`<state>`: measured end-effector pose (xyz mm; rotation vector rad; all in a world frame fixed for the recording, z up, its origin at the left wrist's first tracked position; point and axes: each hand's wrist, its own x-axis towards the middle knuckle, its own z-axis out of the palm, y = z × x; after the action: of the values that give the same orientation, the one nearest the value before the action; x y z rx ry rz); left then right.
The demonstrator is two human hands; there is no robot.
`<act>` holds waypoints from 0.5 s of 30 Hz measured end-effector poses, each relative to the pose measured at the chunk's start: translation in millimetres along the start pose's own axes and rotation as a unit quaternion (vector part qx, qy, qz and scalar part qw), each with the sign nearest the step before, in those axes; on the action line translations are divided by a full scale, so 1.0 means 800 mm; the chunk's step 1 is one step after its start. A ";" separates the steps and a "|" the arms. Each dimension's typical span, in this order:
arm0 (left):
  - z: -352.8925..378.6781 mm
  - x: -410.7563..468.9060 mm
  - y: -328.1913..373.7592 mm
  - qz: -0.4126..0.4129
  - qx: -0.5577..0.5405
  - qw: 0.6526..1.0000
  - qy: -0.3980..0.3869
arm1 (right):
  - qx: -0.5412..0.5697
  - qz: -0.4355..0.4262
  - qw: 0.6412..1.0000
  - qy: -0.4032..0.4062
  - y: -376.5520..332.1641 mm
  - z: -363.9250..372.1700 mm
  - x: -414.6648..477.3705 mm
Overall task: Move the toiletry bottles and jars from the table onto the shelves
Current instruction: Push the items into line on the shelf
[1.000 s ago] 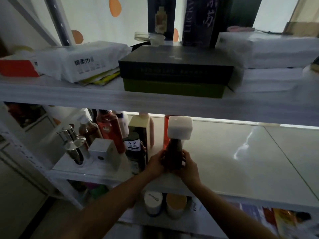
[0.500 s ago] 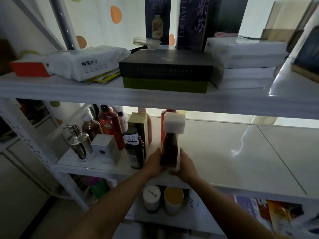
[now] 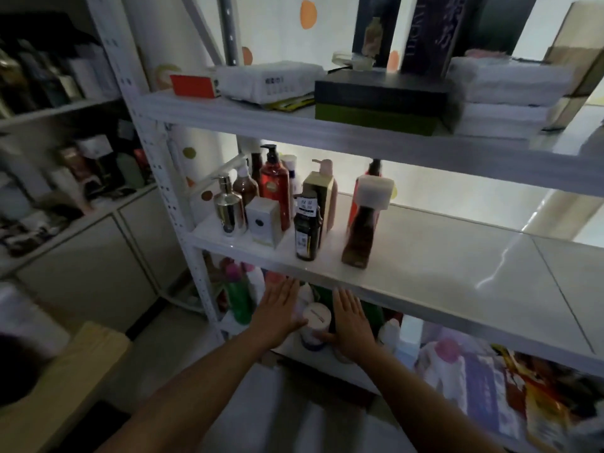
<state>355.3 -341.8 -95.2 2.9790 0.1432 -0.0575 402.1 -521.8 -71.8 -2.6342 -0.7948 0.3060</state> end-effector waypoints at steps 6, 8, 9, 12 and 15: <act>-0.052 -0.110 -0.094 -0.134 0.033 0.990 0.028 | -0.086 -0.149 0.984 -0.043 -0.129 0.026 0.024; -0.063 -0.161 -0.143 -0.183 0.038 0.982 0.031 | -0.082 -0.210 0.973 -0.045 -0.196 0.043 0.029; -0.070 -0.190 -0.168 -0.213 0.046 0.976 0.033 | -0.075 -0.238 0.967 -0.055 -0.233 0.053 0.027; -0.089 -0.295 -0.251 -0.287 0.083 0.949 0.104 | -0.074 -0.316 0.940 -0.100 -0.355 0.098 0.012; -0.095 -0.408 -0.329 -0.362 0.089 0.925 0.070 | -0.087 -0.407 0.899 -0.138 -0.478 0.160 -0.018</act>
<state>7.4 -100.7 -46.5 2.9122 1.3052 0.0596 164.9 -198.2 -30.4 -2.1598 -1.9887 0.3758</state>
